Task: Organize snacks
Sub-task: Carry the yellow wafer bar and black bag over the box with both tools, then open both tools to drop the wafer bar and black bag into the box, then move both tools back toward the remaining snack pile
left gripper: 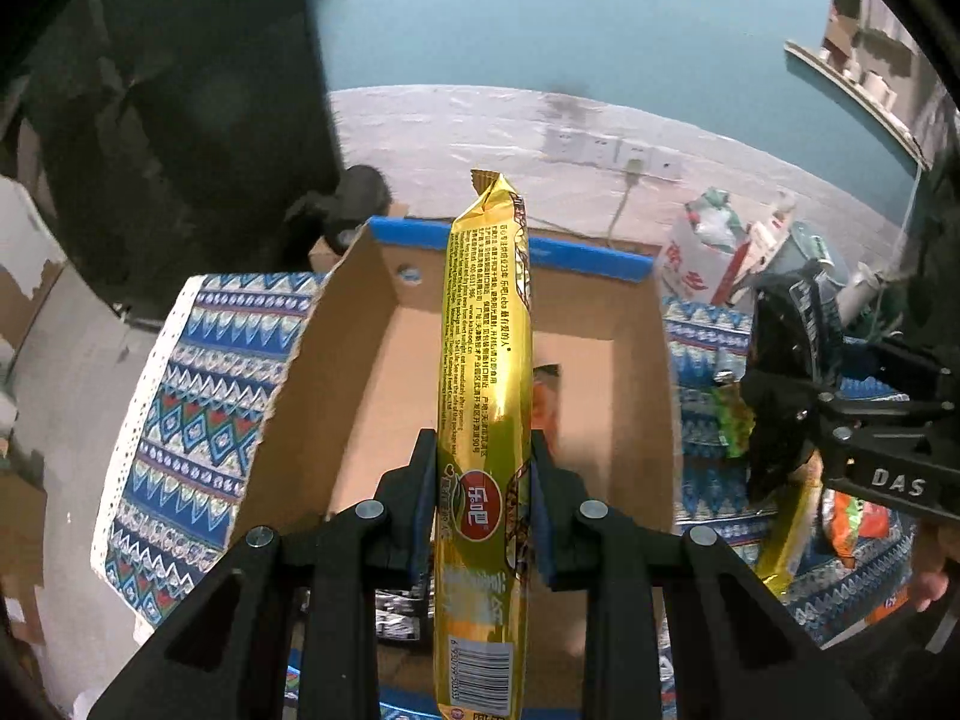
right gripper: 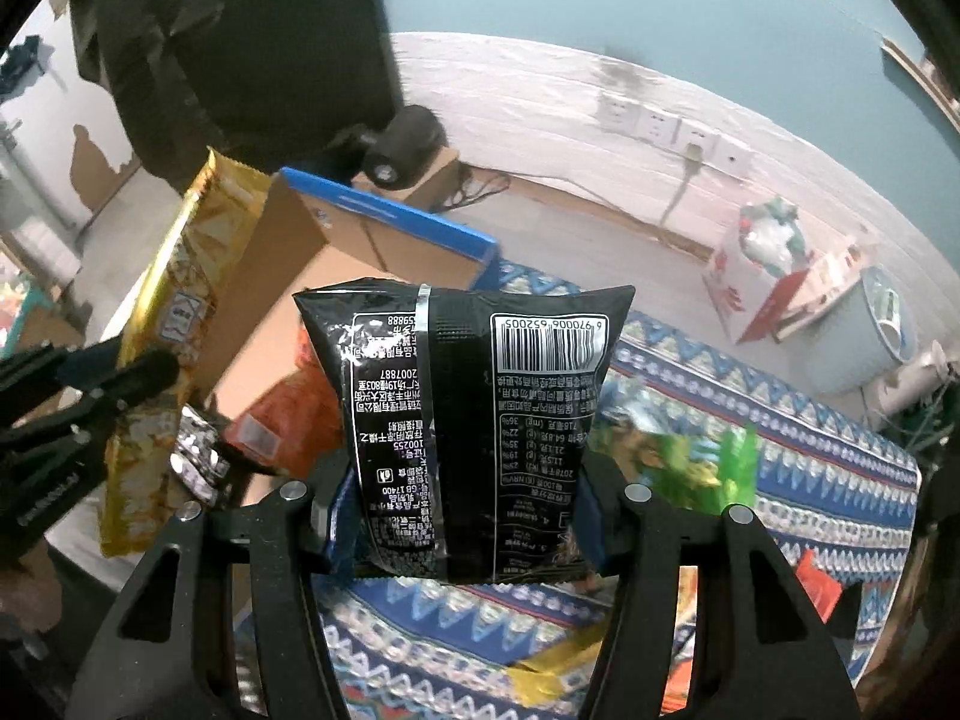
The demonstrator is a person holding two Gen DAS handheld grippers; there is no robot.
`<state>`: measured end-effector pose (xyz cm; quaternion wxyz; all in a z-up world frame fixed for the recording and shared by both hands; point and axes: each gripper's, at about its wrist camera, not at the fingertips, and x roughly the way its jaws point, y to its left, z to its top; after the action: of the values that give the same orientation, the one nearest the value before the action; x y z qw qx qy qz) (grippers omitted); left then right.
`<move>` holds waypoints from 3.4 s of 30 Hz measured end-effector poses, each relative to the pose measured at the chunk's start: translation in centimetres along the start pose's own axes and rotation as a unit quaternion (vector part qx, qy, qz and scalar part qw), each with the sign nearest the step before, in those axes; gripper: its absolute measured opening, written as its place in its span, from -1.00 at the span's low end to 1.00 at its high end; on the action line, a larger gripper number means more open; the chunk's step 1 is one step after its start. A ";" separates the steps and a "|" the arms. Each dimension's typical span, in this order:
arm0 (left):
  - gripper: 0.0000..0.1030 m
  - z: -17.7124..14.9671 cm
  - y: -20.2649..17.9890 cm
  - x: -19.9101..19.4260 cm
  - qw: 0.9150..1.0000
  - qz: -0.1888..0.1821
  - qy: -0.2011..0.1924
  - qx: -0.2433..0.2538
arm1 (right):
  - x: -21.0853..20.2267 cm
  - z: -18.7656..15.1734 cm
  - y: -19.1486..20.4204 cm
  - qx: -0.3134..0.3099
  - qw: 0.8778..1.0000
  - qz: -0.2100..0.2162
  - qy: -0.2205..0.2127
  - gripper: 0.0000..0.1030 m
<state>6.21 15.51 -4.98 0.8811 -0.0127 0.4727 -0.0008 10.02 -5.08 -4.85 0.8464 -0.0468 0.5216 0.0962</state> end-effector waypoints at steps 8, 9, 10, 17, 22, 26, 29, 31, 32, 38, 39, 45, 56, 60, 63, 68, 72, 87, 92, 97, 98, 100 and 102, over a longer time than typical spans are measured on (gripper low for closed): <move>-0.47 -0.6 2.9 1.6 0.999 0.014 0.016 -0.025 | 1.5 2.0 4.3 -0.033 0.999 0.023 0.000 0.11; -0.47 -0.6 3.2 1.7 0.999 0.013 0.019 -0.027 | 1.8 2.2 4.7 -0.037 0.999 0.024 0.001 0.12; -0.47 -0.7 3.5 1.9 0.999 0.014 0.021 -0.030 | 2.2 2.3 5.2 -0.042 0.999 0.026 0.003 0.11; -0.47 -1.2 5.3 3.3 0.998 0.023 0.036 -0.056 | 5.1 2.3 7.3 -0.065 0.997 0.036 0.030 0.12; -0.46 -1.5 6.8 4.1 0.995 0.027 0.047 -0.081 | 6.1 2.4 7.9 -0.073 0.996 0.035 0.043 0.12; -0.46 -1.7 7.3 4.3 0.994 0.032 0.055 -0.088 | 6.2 2.8 8.2 -0.073 0.996 0.039 0.042 0.12; -0.29 -1.7 7.3 4.0 0.994 0.042 0.054 -0.085 | 6.5 3.0 8.6 -0.080 0.995 0.040 0.042 0.12; -0.01 -1.6 7.2 3.8 0.994 0.053 0.052 -0.083 | 6.7 3.1 8.9 -0.088 0.994 0.042 0.045 0.12; 0.05 -1.6 7.3 3.7 0.994 0.057 0.050 -0.082 | 6.9 3.1 9.0 -0.091 0.994 0.044 0.048 0.12; 0.27 -1.2 7.4 2.6 0.994 0.055 0.037 -0.085 | 7.5 3.0 9.2 -0.100 0.992 0.054 0.061 0.13; 0.28 -1.1 7.4 2.5 0.994 0.053 0.034 -0.086 | 7.6 3.0 9.1 -0.101 0.991 0.056 0.065 0.16; 0.32 -0.5 6.4 1.8 0.995 0.044 0.024 -0.084 | 6.3 2.9 8.0 -0.092 0.993 0.048 0.051 0.47; 0.33 -0.2 2.6 0.5 0.999 0.026 0.013 -0.043 | 2.6 1.4 4.3 -0.068 0.997 0.033 0.023 0.54; 0.34 -0.1 0.9 -0.1 0.999 0.016 0.009 -0.031 | 1.5 0.6 3.0 -0.062 0.998 0.019 0.014 0.60; 0.36 0.0 -0.7 -0.4 1.000 0.003 0.009 -0.019 | 0.5 -0.1 1.6 -0.049 0.999 0.013 0.009 0.60; 0.36 0.2 -3.5 -0.9 1.000 -0.021 0.005 0.003 | -0.7 -1.7 -1.2 -0.023 1.000 -0.002 0.008 0.60; 0.38 0.3 -5.9 -1.2 0.999 -0.033 0.003 0.023 | -1.6 -3.5 -3.9 0.001 1.000 -0.014 0.011 0.60; 0.40 -1.3 -14.1 -0.3 0.993 -0.061 0.034 0.099 | -4.3 -9.2 -13.4 0.082 0.994 -0.069 0.020 0.61; 0.39 -1.7 -16.9 0.0 0.989 -0.062 0.038 0.129 | -4.7 -10.7 -15.8 0.109 0.991 -0.077 0.027 0.61; 0.40 -2.3 -19.8 0.6 0.984 -0.062 0.042 0.161 | -5.1 -12.1 -18.0 0.130 0.988 -0.084 0.030 0.61; 0.40 -2.4 -20.3 0.7 0.983 -0.063 0.044 0.167 | -5.2 -12.5 -18.6 0.135 0.987 -0.088 0.031 0.61; 0.40 -2.6 -21.3 1.1 0.981 -0.063 0.047 0.179 | -5.3 -13.1 -19.5 0.143 0.985 -0.093 0.031 0.61; 0.40 -2.9 -22.3 1.4 0.978 -0.062 0.048 0.192 | -5.4 -13.8 -20.5 0.154 0.983 -0.095 0.034 0.61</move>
<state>4.85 -6.87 -7.27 0.8417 0.1270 0.5038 -0.1471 -0.02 -28.15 -6.72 0.8306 0.0317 0.5518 -0.0684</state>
